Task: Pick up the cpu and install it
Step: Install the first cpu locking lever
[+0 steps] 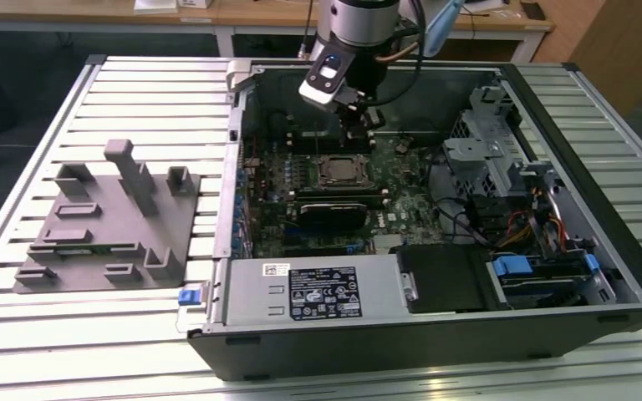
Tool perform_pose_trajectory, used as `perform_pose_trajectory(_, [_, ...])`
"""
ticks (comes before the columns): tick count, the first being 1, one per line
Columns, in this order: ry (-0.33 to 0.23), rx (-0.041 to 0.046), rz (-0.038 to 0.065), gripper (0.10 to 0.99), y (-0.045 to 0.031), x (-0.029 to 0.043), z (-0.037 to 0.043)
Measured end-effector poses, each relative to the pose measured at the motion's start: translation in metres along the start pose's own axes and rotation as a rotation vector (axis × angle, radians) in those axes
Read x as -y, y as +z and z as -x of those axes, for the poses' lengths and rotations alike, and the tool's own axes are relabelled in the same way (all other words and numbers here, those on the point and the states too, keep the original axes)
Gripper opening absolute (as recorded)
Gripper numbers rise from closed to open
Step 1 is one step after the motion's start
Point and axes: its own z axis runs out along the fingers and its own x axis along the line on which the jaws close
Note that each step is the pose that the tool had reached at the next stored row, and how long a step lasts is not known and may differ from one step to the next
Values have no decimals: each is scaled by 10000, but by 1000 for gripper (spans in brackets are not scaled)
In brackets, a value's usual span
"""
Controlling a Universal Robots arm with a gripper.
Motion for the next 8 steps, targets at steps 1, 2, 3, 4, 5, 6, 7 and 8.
perform_pose_trajectory(1, [-159,-4,1,106,0,0,0])
perform_pose_trajectory(2, [-314,-8,2,106,0,0,0])
perform_pose_trajectory(3, [-469,-12,3,106,0,0,0])
perform_pose_trajectory(4, [-629,-16,5,106,0,0,0])
perform_pose_trajectory(5, [-779,-20,6,106,0,0,0])
perform_pose_trajectory(6, [-924,-23,7,106,0,0,0])
perform_pose_trajectory(7, [-1069,-27,8,106,0,0,0])
perform_pose_trajectory(8, [-1217,-31,9,106,0,0,0])
